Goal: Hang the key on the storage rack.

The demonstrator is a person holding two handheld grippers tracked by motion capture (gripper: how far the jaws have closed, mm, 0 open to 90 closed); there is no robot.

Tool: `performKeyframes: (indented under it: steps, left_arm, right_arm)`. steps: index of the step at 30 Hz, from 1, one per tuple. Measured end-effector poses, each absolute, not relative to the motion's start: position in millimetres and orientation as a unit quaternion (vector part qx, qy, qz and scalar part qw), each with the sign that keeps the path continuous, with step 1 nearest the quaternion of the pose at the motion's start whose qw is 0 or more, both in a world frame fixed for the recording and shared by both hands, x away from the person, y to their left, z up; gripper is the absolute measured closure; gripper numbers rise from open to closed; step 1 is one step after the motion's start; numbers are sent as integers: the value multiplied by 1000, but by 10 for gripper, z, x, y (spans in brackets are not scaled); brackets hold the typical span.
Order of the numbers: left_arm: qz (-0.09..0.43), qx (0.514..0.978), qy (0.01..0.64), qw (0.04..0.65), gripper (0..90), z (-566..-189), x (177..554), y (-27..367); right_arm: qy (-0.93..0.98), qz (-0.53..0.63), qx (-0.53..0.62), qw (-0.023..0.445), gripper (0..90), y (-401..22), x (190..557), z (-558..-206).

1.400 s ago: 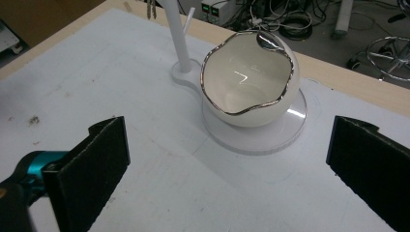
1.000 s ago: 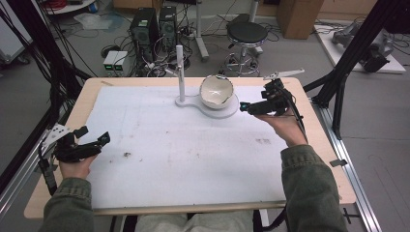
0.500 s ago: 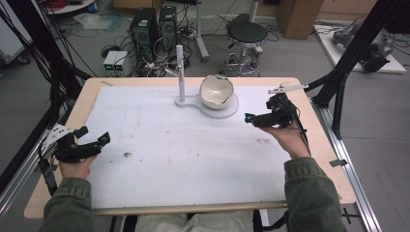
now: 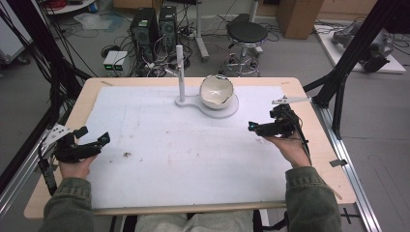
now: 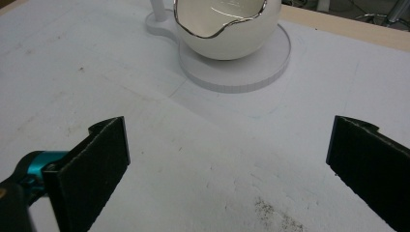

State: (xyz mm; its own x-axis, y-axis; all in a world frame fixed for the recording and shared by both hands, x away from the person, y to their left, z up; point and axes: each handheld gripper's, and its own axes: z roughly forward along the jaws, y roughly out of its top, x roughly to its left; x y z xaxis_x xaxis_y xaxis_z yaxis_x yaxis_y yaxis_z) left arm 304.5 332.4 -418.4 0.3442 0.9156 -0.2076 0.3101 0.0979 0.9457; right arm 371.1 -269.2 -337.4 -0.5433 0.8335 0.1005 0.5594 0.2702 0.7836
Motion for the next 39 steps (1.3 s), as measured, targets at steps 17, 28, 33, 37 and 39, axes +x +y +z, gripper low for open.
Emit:
performKeyframes:
  steps: [17,28,33,37,39]
  left_arm:
    - [278,611,502,545,29,-4181,3040,3326]
    - [278,609,502,547,29,-4177,3034,3325]
    - [276,612,501,546,29,-4186,3044,3322]
    - [276,612,503,545,29,-4189,3046,3320]
    - [277,611,503,546,29,-4193,3046,3321]
  right_arm:
    - [761,401,473,191,6,-2867,3594,-3599]
    - [739,400,497,216,6,-3046,3449,-3742]
    - [708,423,513,237,6,-3165,3361,-3840]
    - [700,434,515,237,6,-3203,3341,-3893]
    - [697,435,514,246,6,-3211,3318,-3933]
